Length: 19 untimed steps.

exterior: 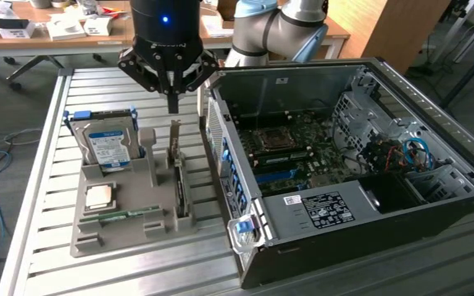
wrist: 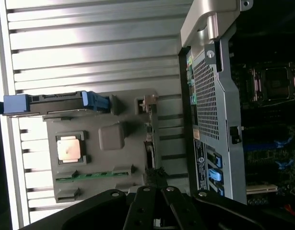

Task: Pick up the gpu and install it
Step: 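Reach for the gpu, then pick up the gpu and move the gpu toward the slot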

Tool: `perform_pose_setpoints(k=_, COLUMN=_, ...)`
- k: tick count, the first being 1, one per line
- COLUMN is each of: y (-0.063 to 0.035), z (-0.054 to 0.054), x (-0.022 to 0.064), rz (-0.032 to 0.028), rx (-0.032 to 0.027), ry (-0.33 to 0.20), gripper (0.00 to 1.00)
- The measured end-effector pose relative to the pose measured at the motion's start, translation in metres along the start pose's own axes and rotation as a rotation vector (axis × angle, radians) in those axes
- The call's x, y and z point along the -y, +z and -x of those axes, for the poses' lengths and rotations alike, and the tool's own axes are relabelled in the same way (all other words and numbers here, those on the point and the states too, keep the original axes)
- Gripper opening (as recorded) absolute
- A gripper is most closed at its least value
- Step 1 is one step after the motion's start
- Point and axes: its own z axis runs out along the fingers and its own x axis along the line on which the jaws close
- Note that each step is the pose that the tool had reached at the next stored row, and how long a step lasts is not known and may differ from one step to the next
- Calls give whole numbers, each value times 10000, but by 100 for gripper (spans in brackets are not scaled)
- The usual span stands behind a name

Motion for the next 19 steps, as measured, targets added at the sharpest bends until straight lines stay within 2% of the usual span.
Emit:
perform_pose_setpoints(k=5, y=-5, z=11, x=96, rz=90, rx=-11, ry=-1, gripper=11)
perform_pose_setpoints(k=19, y=-6, z=10, x=97, rz=91, rx=-12, ry=-1, gripper=11)
